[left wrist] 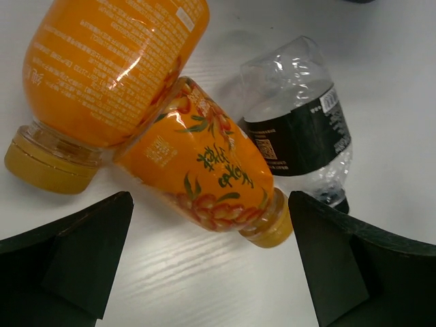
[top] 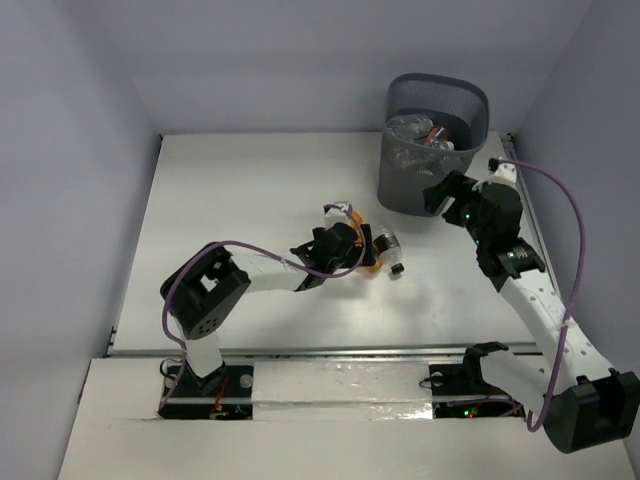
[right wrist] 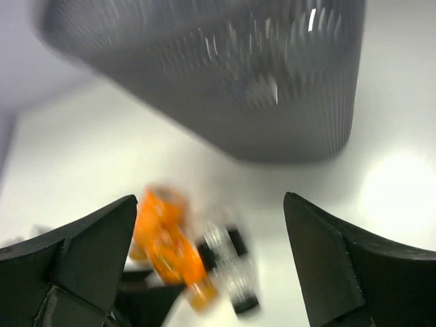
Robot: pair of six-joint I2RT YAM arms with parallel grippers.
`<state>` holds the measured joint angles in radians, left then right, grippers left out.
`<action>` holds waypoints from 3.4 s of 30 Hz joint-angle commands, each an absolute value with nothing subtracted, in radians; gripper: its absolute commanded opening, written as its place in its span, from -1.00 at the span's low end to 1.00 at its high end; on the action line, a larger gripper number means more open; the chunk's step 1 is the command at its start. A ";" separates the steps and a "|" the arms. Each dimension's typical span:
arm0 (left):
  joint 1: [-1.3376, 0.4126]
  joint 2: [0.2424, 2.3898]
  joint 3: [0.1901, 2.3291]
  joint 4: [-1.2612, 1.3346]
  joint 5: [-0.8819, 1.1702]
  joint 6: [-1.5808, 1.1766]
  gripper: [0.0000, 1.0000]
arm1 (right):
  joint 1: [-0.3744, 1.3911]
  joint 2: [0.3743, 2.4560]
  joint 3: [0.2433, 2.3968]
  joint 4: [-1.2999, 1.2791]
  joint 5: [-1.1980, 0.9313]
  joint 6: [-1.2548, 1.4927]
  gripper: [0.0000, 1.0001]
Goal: Put the plastic bottles in the bin
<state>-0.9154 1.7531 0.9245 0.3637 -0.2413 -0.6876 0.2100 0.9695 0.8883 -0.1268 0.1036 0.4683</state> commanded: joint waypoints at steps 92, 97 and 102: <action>-0.582 1.044 0.952 0.123 -0.432 -0.573 0.32 | 0.388 1.257 0.906 -0.095 -0.228 0.476 0.11; -0.543 0.819 0.695 -0.133 -0.443 -0.762 0.25 | 0.388 1.103 1.081 -0.181 -0.206 0.459 0.11; -0.543 0.758 0.572 -0.282 -0.443 -0.943 0.45 | 0.379 1.170 1.429 -0.307 -0.046 0.359 0.15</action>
